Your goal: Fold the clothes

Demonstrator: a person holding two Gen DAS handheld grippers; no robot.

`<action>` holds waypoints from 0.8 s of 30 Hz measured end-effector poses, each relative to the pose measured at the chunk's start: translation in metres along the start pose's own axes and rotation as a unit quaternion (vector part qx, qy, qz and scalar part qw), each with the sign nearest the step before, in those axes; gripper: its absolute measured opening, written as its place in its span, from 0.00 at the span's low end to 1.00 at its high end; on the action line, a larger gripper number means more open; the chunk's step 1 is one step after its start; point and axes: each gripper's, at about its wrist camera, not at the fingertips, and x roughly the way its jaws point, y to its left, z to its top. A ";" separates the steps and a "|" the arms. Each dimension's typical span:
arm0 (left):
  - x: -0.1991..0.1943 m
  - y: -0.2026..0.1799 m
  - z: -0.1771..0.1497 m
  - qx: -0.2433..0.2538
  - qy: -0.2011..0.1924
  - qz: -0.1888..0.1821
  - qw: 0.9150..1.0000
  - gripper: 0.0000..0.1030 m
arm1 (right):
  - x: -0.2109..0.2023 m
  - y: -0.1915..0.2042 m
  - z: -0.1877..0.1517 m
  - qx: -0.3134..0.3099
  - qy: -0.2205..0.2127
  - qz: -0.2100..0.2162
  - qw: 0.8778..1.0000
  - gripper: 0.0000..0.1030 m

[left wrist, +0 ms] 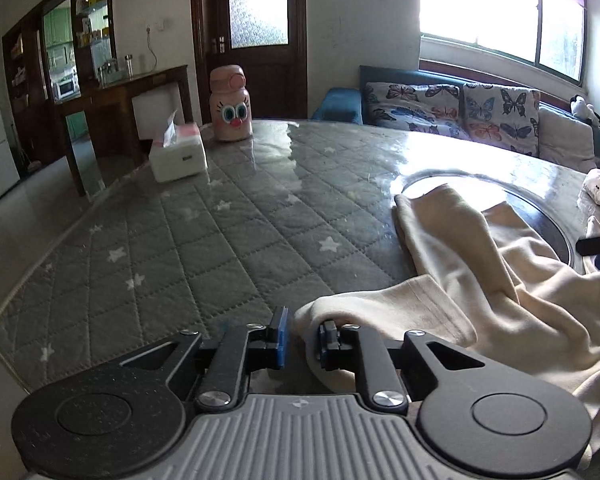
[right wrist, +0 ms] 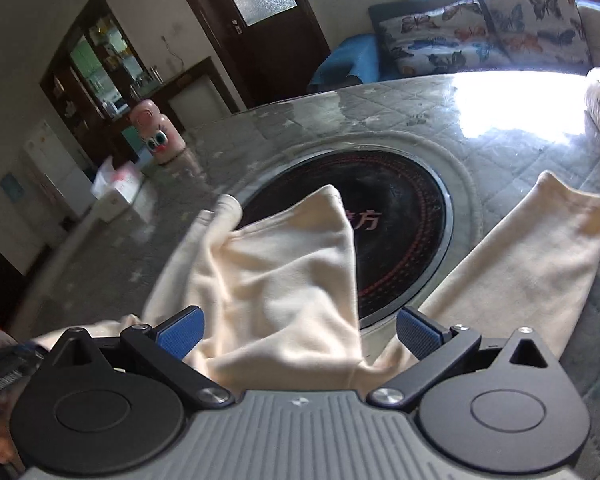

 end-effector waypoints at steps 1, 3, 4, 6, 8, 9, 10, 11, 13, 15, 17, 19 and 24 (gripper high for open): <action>0.000 0.001 0.002 0.000 -0.003 0.002 1.000 0.27 | 0.003 0.001 -0.002 -0.004 0.002 -0.005 1.000 1.00; -0.002 0.002 0.006 0.003 -0.010 0.008 1.000 0.37 | 0.008 0.004 -0.004 -0.011 0.003 -0.012 1.000 1.00; -0.003 0.002 0.007 0.006 -0.013 0.010 1.000 0.42 | 0.010 0.006 -0.005 -0.016 0.001 -0.017 1.000 1.00; -0.004 0.002 0.010 0.010 -0.016 0.013 1.000 0.45 | 0.014 0.012 -0.008 -0.034 -0.002 -0.029 0.999 1.00; -0.004 0.006 0.011 0.009 -0.013 0.017 1.000 0.49 | 0.019 0.015 -0.011 -0.044 0.001 -0.031 0.999 1.00; -0.003 0.009 0.011 0.005 -0.007 0.021 1.000 0.50 | 0.021 0.017 -0.013 -0.048 0.003 -0.031 0.998 1.00; -0.002 0.013 0.011 -0.001 -0.001 0.025 1.000 0.50 | 0.023 0.019 -0.016 -0.056 0.002 -0.034 0.998 1.00; 0.000 0.018 0.010 -0.011 0.007 0.029 0.999 0.50 | 0.024 0.021 -0.018 -0.066 0.000 -0.038 0.997 1.00; 0.003 0.028 0.007 -0.033 0.023 0.037 0.999 0.51 | 0.026 0.025 -0.020 -0.080 0.001 -0.044 0.996 1.00; 0.006 0.035 0.004 -0.045 0.035 0.041 0.998 0.54 | 0.028 0.028 -0.021 -0.088 0.001 -0.047 0.995 1.00; 0.006 0.039 0.000 -0.045 0.041 0.044 0.997 0.56 | 0.032 0.031 -0.022 -0.100 0.008 -0.048 0.994 1.00; 0.005 0.040 -0.003 -0.035 0.043 0.045 0.997 0.60 | 0.036 0.036 -0.024 -0.113 0.012 -0.058 0.992 1.00; 0.000 0.043 -0.008 -0.018 0.045 0.049 0.998 0.71 | 0.041 0.047 -0.031 -0.136 0.006 -0.090 0.987 1.00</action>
